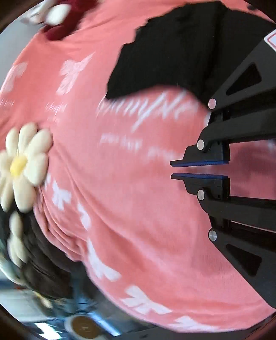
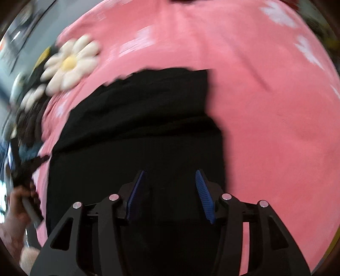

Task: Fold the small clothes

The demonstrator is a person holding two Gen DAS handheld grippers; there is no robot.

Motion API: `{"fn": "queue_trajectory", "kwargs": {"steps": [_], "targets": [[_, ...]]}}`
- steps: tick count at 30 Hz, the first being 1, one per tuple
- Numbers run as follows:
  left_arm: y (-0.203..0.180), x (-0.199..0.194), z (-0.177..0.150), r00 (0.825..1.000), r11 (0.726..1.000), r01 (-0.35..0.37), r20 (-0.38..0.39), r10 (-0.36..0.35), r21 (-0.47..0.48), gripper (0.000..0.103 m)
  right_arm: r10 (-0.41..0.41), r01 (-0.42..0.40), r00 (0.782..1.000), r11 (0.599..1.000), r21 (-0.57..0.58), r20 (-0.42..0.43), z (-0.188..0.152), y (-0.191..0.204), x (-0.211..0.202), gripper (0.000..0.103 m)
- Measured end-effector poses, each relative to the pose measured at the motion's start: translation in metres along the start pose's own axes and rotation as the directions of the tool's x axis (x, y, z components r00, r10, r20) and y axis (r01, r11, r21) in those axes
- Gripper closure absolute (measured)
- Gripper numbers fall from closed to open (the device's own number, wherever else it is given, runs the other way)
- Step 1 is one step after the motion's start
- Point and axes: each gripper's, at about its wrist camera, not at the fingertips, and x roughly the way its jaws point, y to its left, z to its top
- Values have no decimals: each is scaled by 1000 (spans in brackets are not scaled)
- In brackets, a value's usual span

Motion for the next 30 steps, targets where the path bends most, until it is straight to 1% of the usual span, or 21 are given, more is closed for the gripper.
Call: {"fn": "queue_trajectory", "kwargs": {"steps": [1, 3, 4, 6, 8, 9, 10, 12, 13, 14, 15, 16, 17, 19, 21, 23, 24, 25, 26, 27, 30], "targets": [[7, -1, 0, 1000, 1000, 0, -9, 0, -1, 99, 14, -14, 1000, 998, -63, -2, 2, 24, 7, 54], [14, -11, -3, 1000, 1000, 4, 2, -4, 25, 98, 35, -35, 999, 995, -97, 0, 5, 50, 18, 53], [12, -17, -4, 1000, 999, 19, 10, -19, 41, 95, 48, -48, 999, 994, -94, -4, 8, 57, 22, 53], [2, -28, -7, 997, 995, 69, 10, -70, 71, 81, 55, -55, 999, 996, -68, -1, 15, 64, 28, 53], [-14, -33, -8, 994, 989, 110, -3, -110, 101, 53, 38, -37, 999, 999, -27, 14, 20, 61, 26, 53], [-24, -37, -10, 992, 984, 127, -10, -127, 125, 49, 11, -11, 1000, 1000, -2, 23, 21, 52, 20, 53], [-31, -42, -14, 988, 977, 154, -14, -153, 148, 47, -6, 6, 1000, 1000, 14, 23, 19, 45, 15, 53], [-35, -50, -20, 979, 967, 202, -31, -199, 157, 41, -55, 54, 998, 997, 55, 14, 5, 20, 0, 48], [-33, -54, -27, 974, 963, 226, -54, -220, 148, 34, -95, 94, 995, 992, 84, 4, -8, 2, -11, 45], [-28, -58, -40, 962, 955, 266, -101, -254, 134, 33, -118, 118, 993, 988, 103, -9, -19, -11, -20, 44], [-23, -62, -52, 954, 950, 284, -133, -268, 128, 33, -134, 136, 991, 984, 118, -26, -33, -24, -29, 43], [-20, -65, -62, 951, 948, 288, -156, -267, 132, 33, -160, 166, 985, 978, 129, -58, -52, -37, -41, 42], [-13, -71, -79, 950, 949, 279, -189, -250, 148, 33, -184, 196, 978, 971, 137, -93, -72, -48, -50, 41], [1, -83, -106, 948, 949, 267, -224, -227, 167, 33, -199, 223, 969, 962, 161, -149, -105, -63, -67, 41], [19, -99, -137, 940, 954, 263, -261, -220, 141, 33, -183, 223, 964, 952, 211, -196, -139, -74, -84, 38], [36, -108, -162, 920, 959, 272, -314, -235, 82, 32, -133, 196, 963, 942, 274, -234, -165, -78, -92, 30], [44, -109, -174, 908, 961, 272, -342, -242, 43, 32, -92, 170, 965, 934, 314, -247, -177, -80, -94, 29], [52, -110, -188, 892, 961, 276, -371, -260, -11, 32, -57, 145, 965, 930, 339, -255, -186, -80, -95, 29], [56, -112, -195, 889, 961, 273, -373, -265, -32, 32, -22, 118, 966, 925, 362, -259, -193, -79, -94, 29], [57, -116, -202, 896, 961, 275, -355, -266, -28, 32, -1, 101, 967, 921, 377, -256, -197, -77, -93, 29], [47, -120, -213, 915, 964, 264, -328, -236, 42, 32, -19, 110, 971, 920, 375, -239, -198, -77, -89, 29]]}}
